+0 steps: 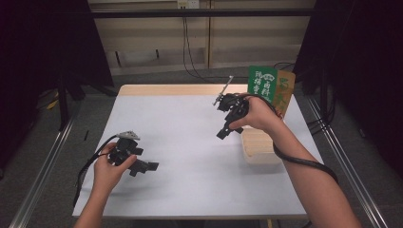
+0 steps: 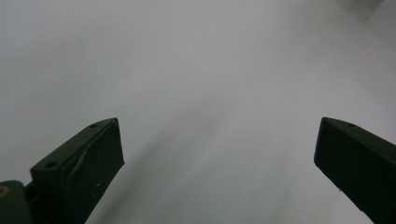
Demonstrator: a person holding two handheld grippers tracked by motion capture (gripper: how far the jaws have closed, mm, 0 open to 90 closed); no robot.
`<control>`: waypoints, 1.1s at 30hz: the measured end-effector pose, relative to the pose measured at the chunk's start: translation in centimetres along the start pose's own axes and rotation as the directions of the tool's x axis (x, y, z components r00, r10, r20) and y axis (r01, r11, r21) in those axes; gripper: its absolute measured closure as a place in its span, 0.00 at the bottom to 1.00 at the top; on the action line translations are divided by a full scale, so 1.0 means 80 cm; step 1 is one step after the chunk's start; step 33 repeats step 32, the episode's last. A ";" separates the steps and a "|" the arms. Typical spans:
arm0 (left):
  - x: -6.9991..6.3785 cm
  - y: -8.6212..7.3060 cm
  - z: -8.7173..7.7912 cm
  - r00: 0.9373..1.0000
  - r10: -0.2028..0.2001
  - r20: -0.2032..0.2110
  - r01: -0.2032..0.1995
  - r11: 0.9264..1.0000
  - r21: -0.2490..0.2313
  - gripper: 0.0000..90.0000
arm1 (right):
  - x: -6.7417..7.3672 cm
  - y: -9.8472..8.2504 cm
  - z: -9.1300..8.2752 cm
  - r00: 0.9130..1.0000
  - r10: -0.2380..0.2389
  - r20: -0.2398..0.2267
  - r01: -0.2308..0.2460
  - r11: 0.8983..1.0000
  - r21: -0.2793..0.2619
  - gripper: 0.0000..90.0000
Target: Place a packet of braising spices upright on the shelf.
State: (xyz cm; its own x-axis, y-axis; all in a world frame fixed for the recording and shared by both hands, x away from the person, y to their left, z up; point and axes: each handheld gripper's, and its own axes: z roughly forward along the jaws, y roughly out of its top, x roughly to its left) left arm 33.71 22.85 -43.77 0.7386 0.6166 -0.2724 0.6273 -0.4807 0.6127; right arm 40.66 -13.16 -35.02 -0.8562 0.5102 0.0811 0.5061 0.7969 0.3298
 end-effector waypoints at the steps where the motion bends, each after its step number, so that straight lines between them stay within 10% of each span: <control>1: 0.000 0.000 0.000 1.000 0.000 0.001 0.000 1.000 0.000 0.01 | 0.001 -0.001 0.004 1.000 -0.004 -0.002 0.004 1.000 -0.004 0.20; 33: -0.001 -0.002 0.004 1.000 0.011 -0.004 -0.011 1.000 0.011 0.01 | 0.046 -0.024 0.083 0.995 -0.062 -0.073 0.060 0.998 -0.028 0.19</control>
